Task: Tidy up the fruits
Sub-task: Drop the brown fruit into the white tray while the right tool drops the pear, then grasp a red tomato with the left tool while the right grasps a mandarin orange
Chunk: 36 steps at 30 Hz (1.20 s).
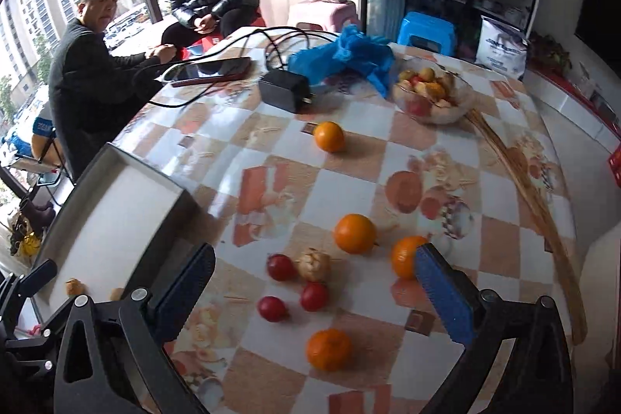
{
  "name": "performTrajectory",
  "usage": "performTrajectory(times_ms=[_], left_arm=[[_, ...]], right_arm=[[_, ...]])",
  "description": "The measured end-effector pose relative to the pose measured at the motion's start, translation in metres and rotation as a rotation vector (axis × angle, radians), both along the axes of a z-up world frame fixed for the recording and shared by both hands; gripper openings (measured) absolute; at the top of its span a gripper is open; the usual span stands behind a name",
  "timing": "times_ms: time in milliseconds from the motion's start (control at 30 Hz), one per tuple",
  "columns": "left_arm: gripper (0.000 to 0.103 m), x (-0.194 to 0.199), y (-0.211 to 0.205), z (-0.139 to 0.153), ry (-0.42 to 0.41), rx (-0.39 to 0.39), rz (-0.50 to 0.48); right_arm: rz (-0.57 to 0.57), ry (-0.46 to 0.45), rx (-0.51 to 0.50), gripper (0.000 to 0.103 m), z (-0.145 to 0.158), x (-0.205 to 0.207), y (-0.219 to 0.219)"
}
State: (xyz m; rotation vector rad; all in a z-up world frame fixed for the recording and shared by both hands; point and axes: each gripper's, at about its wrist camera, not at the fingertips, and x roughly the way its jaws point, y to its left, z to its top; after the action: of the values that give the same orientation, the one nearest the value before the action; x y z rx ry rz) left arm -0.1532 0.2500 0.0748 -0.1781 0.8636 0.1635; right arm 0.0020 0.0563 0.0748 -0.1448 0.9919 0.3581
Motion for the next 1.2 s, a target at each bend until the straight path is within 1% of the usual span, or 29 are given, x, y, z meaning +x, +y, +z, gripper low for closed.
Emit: performTrajectory(times_ms=[67,167,233,300,333,400,433,467,533,567,600,633,667,700,767,800,833,933,1000,1100,1200], left_arm=[[0.08,0.012,-0.024,-0.007,0.016,0.009,-0.036],[0.08,0.033,-0.056,-0.023,0.051,-0.002,-0.075],[0.08,0.045,-0.074,-0.034,0.072,-0.005,-0.086],[0.08,0.056,-0.088,-0.043,0.08,0.012,-0.089],[0.08,0.061,-0.092,-0.046,0.08,0.023,-0.087],[0.08,0.069,-0.097,-0.051,0.083,0.02,-0.082],[0.08,0.073,-0.096,-0.053,0.083,0.018,-0.073],[0.08,0.076,-0.096,-0.055,0.083,0.017,-0.063],[0.08,0.083,-0.095,-0.058,0.084,0.016,-0.053],[0.08,0.086,-0.095,-0.06,0.087,0.02,-0.047],[0.08,0.089,-0.095,-0.063,0.09,0.025,-0.043],[0.08,0.091,-0.096,-0.065,0.092,0.03,-0.038],[0.08,0.093,-0.097,-0.067,0.091,0.039,-0.033],[0.08,0.094,-0.099,-0.068,0.087,0.059,-0.029],[0.065,0.094,-0.104,-0.069,0.066,0.096,-0.031],[0.042,0.092,-0.106,-0.067,0.056,0.102,-0.044],[0.024,0.09,-0.108,-0.066,0.057,0.11,-0.054],[0.024,0.074,-0.11,-0.066,0.056,0.118,-0.061],[0.024,0.054,-0.109,-0.066,0.052,0.115,-0.063],[0.024,0.022,-0.107,-0.065,0.041,0.087,-0.044],[0.025,-0.001,-0.112,-0.068,-0.005,0.146,-0.04]], right_arm=[[-0.049,0.025,-0.001,0.103,-0.016,0.009,-0.028],[-0.062,0.054,-0.004,0.103,-0.037,0.016,-0.051],[-0.053,0.058,-0.005,0.103,-0.046,0.019,-0.056],[-0.04,0.052,-0.001,0.103,-0.053,0.022,-0.054],[-0.031,0.051,-0.001,0.103,-0.056,0.024,-0.053],[-0.02,0.046,-0.011,0.103,-0.063,0.028,-0.046],[-0.01,0.042,-0.009,0.096,-0.066,0.03,-0.043],[-0.003,0.042,-0.01,0.091,-0.068,0.033,-0.04],[0.005,0.012,-0.022,0.089,-0.071,0.036,-0.034],[0.009,-0.006,-0.032,0.086,-0.071,0.036,-0.031],[0.014,-0.029,-0.047,0.073,-0.07,0.036,-0.028],[0.026,-0.04,-0.042,0.056,-0.069,0.035,-0.027],[0.035,-0.039,-0.029,0.044,-0.067,0.034,-0.027],[0.027,-0.036,-0.024,0.039,-0.067,0.033,-0.029],[0.004,-0.033,-0.009,0.038,-0.066,0.029,-0.037],[-0.007,-0.032,-0.002,0.039,-0.066,0.025,-0.042],[-0.018,-0.029,0.004,0.039,-0.066,0.019,-0.049],[-0.05,-0.013,0.028,0.039,-0.064,-0.004,-0.071],[-0.076,-0.012,0.04,0.039,-0.063,-0.026,-0.087],[-0.126,-0.028,0.056,0.039,-0.064,-0.063,-0.108],[-0.174,-0.053,0.084,0.039,-0.064,-0.098,-0.122]])
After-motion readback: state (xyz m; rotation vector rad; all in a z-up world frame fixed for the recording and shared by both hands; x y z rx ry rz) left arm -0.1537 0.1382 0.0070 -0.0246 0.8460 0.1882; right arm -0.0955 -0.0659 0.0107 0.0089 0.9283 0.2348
